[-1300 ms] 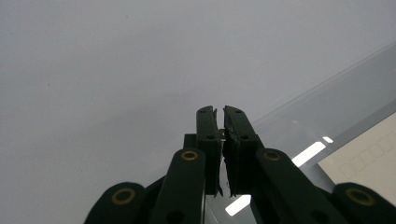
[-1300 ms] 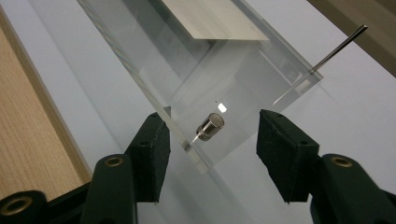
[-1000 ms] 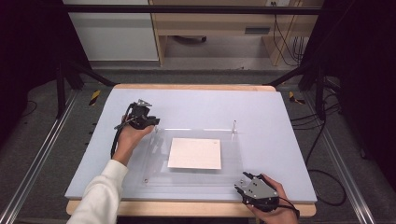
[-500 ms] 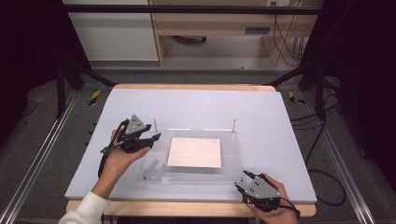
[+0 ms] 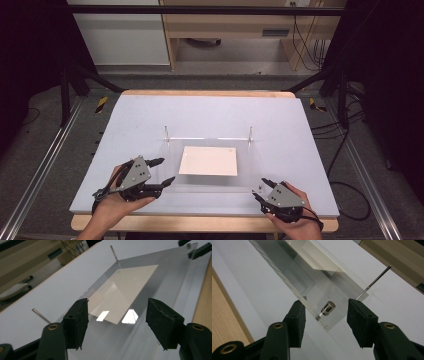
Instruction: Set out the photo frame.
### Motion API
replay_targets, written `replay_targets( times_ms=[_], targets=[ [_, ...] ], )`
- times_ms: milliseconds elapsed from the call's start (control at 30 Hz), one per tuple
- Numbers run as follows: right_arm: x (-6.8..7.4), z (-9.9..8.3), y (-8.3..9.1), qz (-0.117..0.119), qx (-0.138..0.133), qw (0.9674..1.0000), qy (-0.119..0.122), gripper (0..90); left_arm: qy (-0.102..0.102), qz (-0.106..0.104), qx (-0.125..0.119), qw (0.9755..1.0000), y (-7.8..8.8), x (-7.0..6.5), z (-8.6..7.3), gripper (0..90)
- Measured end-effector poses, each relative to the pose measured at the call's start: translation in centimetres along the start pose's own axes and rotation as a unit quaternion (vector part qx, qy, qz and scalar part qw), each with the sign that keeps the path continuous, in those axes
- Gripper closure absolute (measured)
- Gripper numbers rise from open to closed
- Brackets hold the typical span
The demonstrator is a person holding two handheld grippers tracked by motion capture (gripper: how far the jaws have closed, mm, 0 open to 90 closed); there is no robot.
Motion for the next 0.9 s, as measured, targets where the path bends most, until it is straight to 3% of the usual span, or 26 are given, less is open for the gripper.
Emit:
replay_targets(
  times_ms=[33, 267, 400, 567, 900],
  targets=[
    [-0.2, 0.1, 0.0, 0.001, 0.000, 1.0000, 0.000, 49.9, -0.015, -0.006, 0.008, 0.9998, 0.1, -0.5, -0.2, 32.5],
    [-0.5, 0.3, 0.1, 0.003, 0.000, 1.0000, -0.008, 49.9, -0.055, -0.007, 0.019, 0.9983, -0.3, -1.5, -1.0, 31.6],
    [-0.6, 0.4, 0.1, 0.004, -0.001, 0.9999, -0.013, 50.0, -0.063, -0.007, 0.028, 0.9976, -0.6, -1.6, -1.6, 31.5],
    [-1.1, 0.8, 0.3, 0.003, -0.001, 0.9998, -0.022, 50.5, -0.059, -0.006, 0.030, 0.9978, -0.7, -1.4, -2.3, 32.9],
    [-2.1, 1.7, 0.6, 0.005, 0.008, 0.9992, -0.038, 51.7, -0.082, -0.002, 0.031, 0.9961, -0.8, -1.5, -2.5, 40.8]
  ],
)
Point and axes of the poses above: each handheld gripper's, and its own axes: y roughly backward along the jaws, z roughly out of its top, x roughly to its left, the point moved 4 cm from there along -y, roughly forward along the jaws, and after that the axes turned 15 degrees about y, right-handed, at the moved point
